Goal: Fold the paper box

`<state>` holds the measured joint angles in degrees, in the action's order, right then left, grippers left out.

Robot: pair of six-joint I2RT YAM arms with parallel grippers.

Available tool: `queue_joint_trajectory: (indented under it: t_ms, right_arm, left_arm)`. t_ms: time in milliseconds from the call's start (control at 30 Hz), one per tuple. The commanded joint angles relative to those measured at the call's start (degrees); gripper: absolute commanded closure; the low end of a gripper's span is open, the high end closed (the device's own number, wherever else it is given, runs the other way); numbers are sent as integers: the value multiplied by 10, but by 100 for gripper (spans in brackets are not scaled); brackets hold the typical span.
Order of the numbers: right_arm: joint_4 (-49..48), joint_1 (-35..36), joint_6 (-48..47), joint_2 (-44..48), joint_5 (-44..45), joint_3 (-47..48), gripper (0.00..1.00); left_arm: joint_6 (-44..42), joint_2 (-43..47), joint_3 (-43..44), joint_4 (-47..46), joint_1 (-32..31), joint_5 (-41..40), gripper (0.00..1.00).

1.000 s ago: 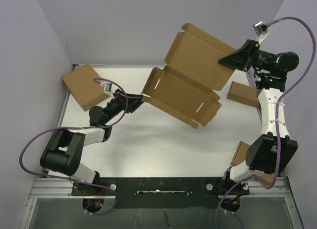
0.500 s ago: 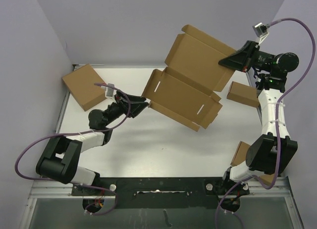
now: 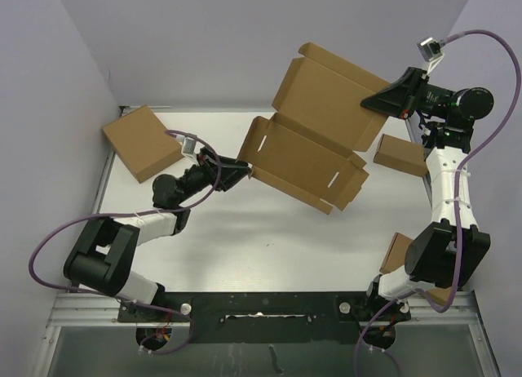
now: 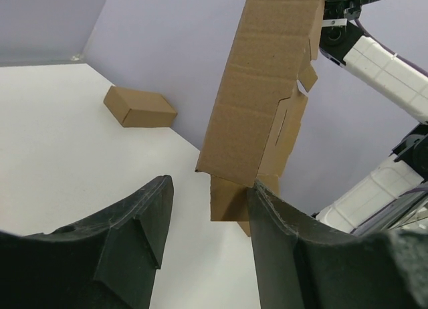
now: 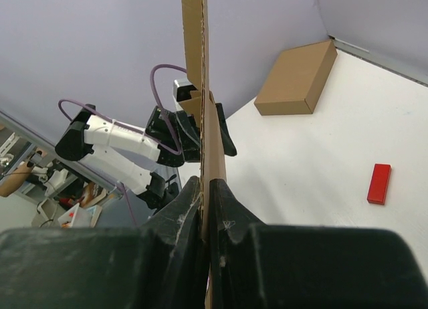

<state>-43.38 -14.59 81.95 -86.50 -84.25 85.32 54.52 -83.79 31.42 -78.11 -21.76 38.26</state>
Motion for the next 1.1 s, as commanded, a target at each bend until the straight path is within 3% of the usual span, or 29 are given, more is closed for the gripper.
queue_joint_trajectory:
  t_ms: [0,667,1067]
  right_arm:
    - [-30,-2,16,31,24,0,100]
    - [-53,-1,42,39,33,-10,100]
    - [-58,-3,46,39,35,-10,100]
  left_arm:
    - [52,-40,28,-74,-9,22,55]
    - [58,-109,85,-86,-57,24,57]
    - [61,-108,85,-86,-62,21,86]
